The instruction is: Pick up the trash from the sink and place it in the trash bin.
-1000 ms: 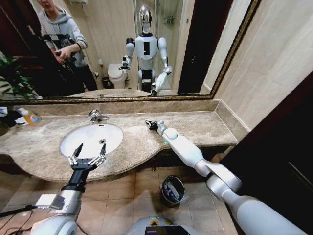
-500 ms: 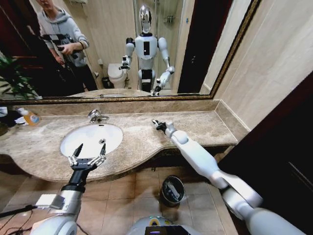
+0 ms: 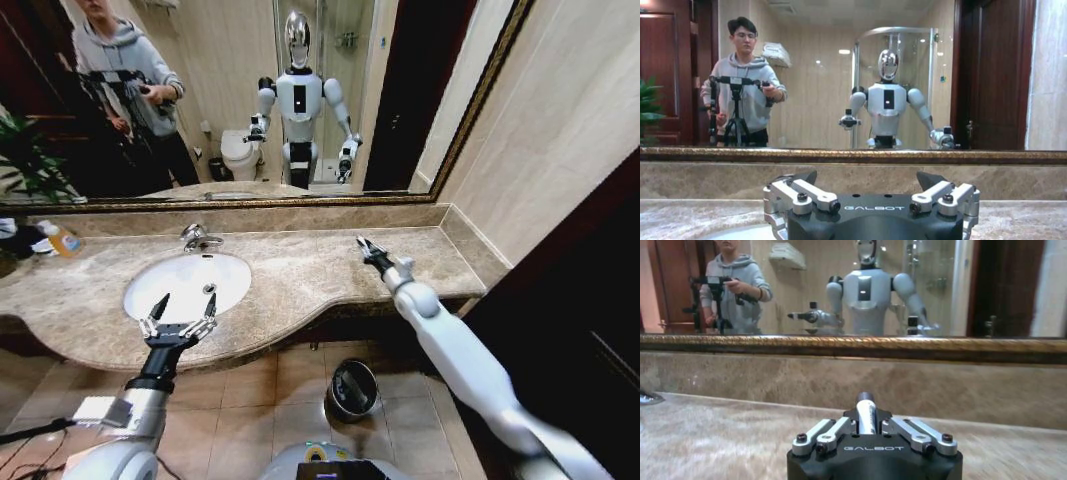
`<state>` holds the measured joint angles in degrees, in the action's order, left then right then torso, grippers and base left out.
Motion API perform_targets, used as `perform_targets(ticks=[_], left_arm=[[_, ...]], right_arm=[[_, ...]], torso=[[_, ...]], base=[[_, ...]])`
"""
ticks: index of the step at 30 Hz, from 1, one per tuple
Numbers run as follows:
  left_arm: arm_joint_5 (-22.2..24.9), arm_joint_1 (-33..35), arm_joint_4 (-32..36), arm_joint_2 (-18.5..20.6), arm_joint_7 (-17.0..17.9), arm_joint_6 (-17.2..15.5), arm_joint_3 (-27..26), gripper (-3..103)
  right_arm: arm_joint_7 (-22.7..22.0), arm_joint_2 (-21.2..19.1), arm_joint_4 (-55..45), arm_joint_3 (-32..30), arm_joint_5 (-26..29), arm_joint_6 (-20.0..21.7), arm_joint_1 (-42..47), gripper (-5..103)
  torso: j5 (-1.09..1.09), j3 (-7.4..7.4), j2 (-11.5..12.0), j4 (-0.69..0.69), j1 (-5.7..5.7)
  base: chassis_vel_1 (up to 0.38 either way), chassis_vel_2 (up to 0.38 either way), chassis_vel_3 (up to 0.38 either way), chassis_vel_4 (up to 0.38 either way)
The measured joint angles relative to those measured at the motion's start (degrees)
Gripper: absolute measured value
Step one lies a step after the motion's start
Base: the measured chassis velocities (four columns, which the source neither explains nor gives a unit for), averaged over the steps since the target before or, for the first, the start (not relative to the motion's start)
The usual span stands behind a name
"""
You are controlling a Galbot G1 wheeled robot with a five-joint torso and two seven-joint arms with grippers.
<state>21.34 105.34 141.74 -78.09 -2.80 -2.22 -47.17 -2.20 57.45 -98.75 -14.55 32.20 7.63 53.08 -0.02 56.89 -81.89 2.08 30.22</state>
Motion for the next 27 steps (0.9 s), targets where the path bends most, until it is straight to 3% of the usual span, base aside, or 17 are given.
perform_targets(ticks=[9,14,20,27], left_arm=[[0.0,0.0,0.0,0.0,0.0,0.0,0.0,100],[0.0,0.0,0.0,0.0,0.0,0.0,0.0,100],[0.0,0.0,0.0,0.0,0.0,0.0,0.0,100],[0.0,0.0,0.0,0.0,0.0,0.0,0.0,100]], right_arm=[[-0.1,0.6,-8.0,-8.2,0.1,-1.5,10.4,15],[0.1,6.7,-15.0,-15.6,-6.5,-7.0,26.0,15],[1.1,11.6,-14.9,-16.6,-11.1,-12.9,36.3,15],[2.4,13.4,-13.3,-15.8,-13.7,-14.9,40.4,15]], torso=[[0.02,0.0,0.0,0.07,0.02],[0.01,-0.01,0.0,0.01,0.0],[0.04,0.0,0.0,0.03,0.0],[0.04,0.0,0.0,0.04,0.0]], base=[[0.0,0.0,0.0,0.0],[0.0,0.0,0.0,0.0],[0.0,0.0,0.0,0.0],[0.0,0.0,0.0,0.0]])
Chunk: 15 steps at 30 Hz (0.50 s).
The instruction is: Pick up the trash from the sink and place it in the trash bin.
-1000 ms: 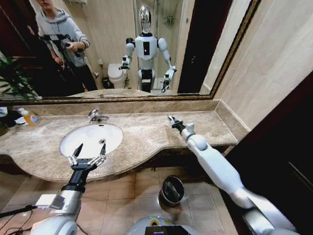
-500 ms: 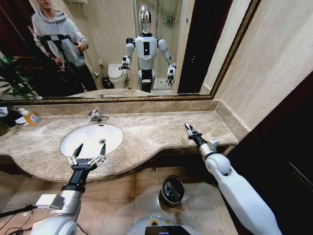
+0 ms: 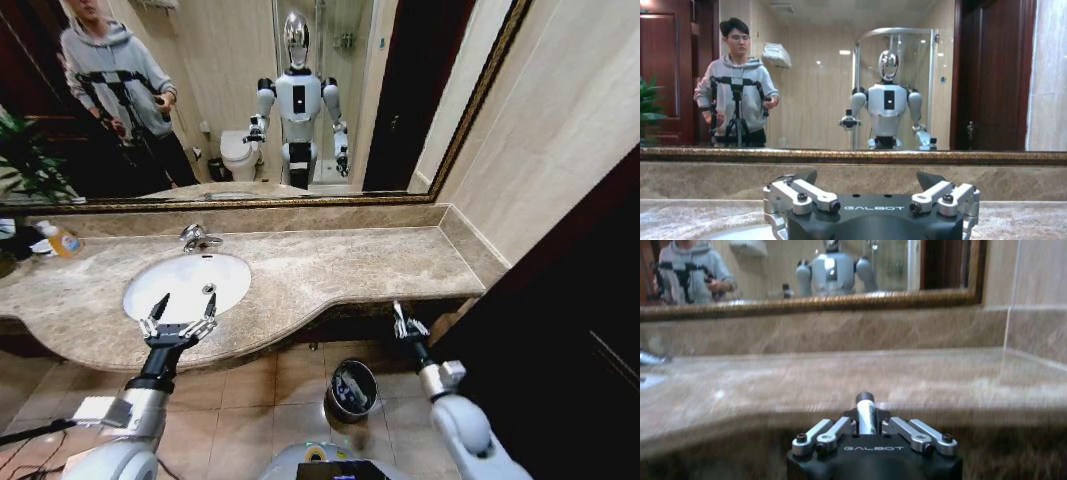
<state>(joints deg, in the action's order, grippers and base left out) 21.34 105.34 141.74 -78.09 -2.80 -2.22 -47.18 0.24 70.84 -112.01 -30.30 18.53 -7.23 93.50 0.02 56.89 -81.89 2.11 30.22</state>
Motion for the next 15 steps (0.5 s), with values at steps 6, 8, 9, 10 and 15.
perform_targets(ticks=[6,8,9,10,15], left_arm=[[0.0,0.0,0.0,0.0,0.0,0.0,0.0,100],[0.0,0.0,0.0,0.0,0.0,0.0,0.0,100],[0.0,0.0,0.0,0.0,0.0,0.0,0.0,100],[0.0,0.0,0.0,0.0,0.0,0.0,0.0,100],[0.0,0.0,0.0,0.0,0.0,0.0,0.0,100]], right_arm=[[0.9,0.2,8.2,3.0,-3.9,-3.3,0.8,15],[0.9,0.4,12.7,5.3,-4.2,-3.0,-0.8,15],[0.9,0.4,12.7,5.3,-4.2,-3.0,-0.8,15],[1.1,0.5,14.8,6.3,-4.2,-2.3,-2.0,15],[2.2,1.7,23.6,9.0,-6.9,-0.3,-7.7,15]], torso=[[-0.01,0.0,0.0,-0.01,0.0],[-0.02,0.01,0.0,-0.01,0.0],[-0.02,0.01,0.0,-0.01,0.0],[-0.02,0.01,0.0,-0.01,0.0],[-0.01,0.01,0.0,0.0,0.01]], base=[[0.0,0.0,0.0,0.0],[0.0,0.0,0.0,0.0],[0.0,0.0,0.0,0.0],[0.0,0.0,0.0,0.0],[0.0,0.0,0.0,0.0]])
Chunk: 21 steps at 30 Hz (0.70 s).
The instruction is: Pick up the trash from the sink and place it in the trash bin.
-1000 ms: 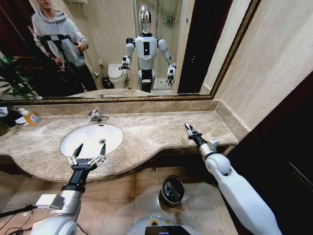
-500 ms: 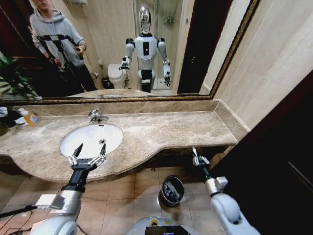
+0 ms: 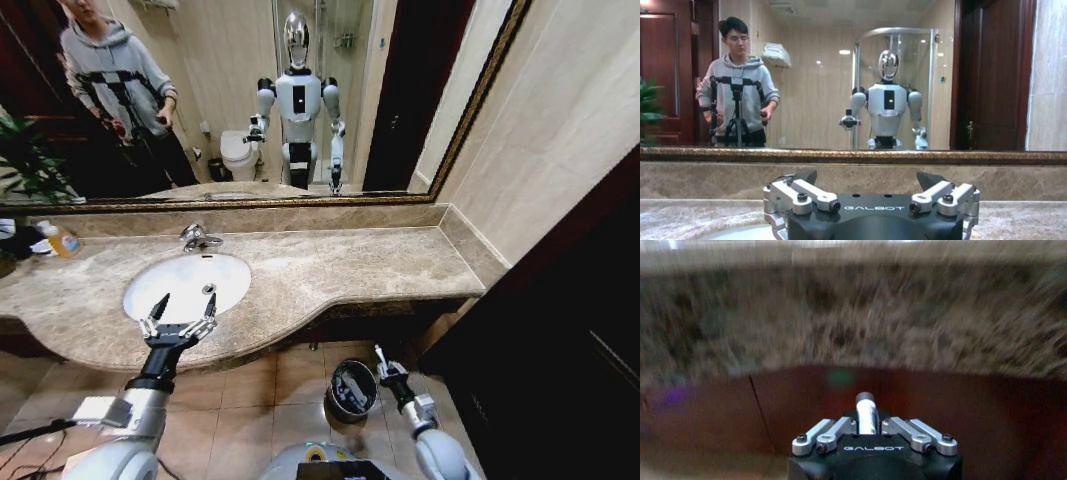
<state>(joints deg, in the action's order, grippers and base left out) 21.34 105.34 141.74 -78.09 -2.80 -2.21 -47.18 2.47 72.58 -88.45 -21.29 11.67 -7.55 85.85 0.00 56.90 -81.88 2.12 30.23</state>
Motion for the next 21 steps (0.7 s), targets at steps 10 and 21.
perform_targets(ticks=[10,21], left_arm=[[0.0,0.0,0.0,0.0,0.0,0.0,0.0,100],[0.0,0.0,0.0,0.0,0.0,0.0,0.0,100]], right_arm=[[1.9,3.0,17.9,3.0,-9.7,2.8,-10.9,15],[4.2,6.3,34.6,2.9,-16.6,1.6,-19.0,15]], torso=[[0.0,0.0,0.0,0.0,0.0],[0.01,0.01,0.0,-0.01,0.0]], base=[[0.0,0.0,0.0,0.0],[0.0,0.0,0.0,0.0]])
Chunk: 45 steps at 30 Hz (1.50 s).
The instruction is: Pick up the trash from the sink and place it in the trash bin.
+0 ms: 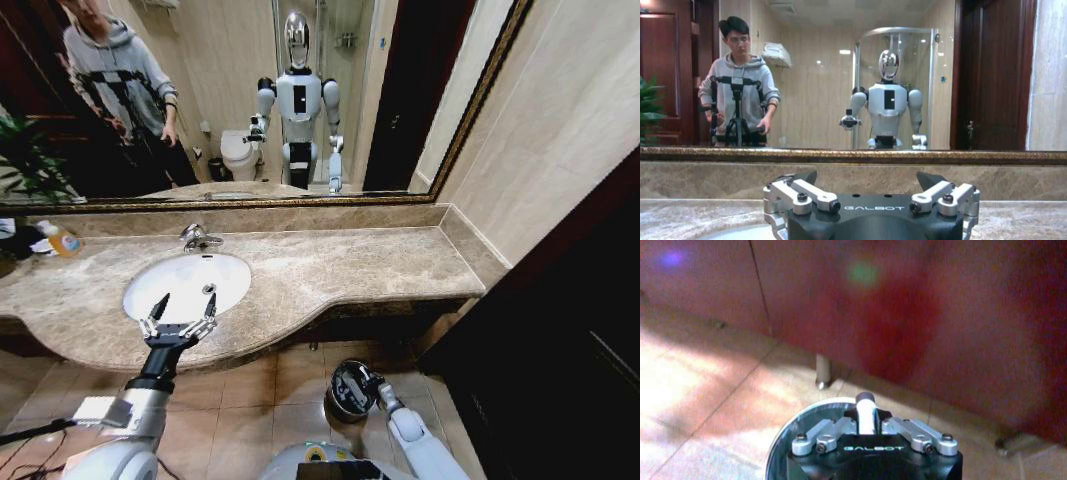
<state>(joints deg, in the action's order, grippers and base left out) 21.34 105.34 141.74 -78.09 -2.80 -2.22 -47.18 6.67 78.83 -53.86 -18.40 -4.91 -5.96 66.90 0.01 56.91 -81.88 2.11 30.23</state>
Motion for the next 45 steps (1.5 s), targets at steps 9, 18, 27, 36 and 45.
perform_targets(ticks=[9,18,27,36,45], left_arm=[[0.0,0.0,0.0,0.0,0.0,0.0,0.0,100],[0.0,0.0,0.0,0.0,0.0,0.0,0.0,100],[0.0,0.0,0.0,0.0,0.0,0.0,0.0,100],[0.0,0.0,0.0,0.0,0.0,0.0,0.0,100],[0.0,0.0,0.0,0.0,0.0,0.0,0.0,100]], right_arm=[[0.9,3.2,10.1,-1.3,-5.1,-2.8,-3.3,15],[0.2,4.3,14.3,-1.7,-5.9,-4.3,-5.1,15],[-0.3,4.0,14.0,-1.7,-5.4,-3.5,-5.3,35],[-0.3,1.7,8.5,-1.6,-1.8,-3.1,-2.6,68],[-2.5,-5.5,-16.5,-5.9,17.7,-4.1,9.8,97]], torso=[[0.0,0.0,0.0,0.0,0.0],[-0.01,0.0,0.0,0.0,0.0],[0.0,0.0,0.0,0.0,0.0],[-0.02,-0.01,0.0,0.0,0.0],[-0.01,-0.01,0.0,0.0,-0.01]], base=[[0.0,0.0,0.0,0.0],[0.0,0.0,0.0,0.0],[0.0,0.0,0.0,0.0],[0.0,0.0,0.0,0.0],[0.0,0.0,0.0,0.0]])
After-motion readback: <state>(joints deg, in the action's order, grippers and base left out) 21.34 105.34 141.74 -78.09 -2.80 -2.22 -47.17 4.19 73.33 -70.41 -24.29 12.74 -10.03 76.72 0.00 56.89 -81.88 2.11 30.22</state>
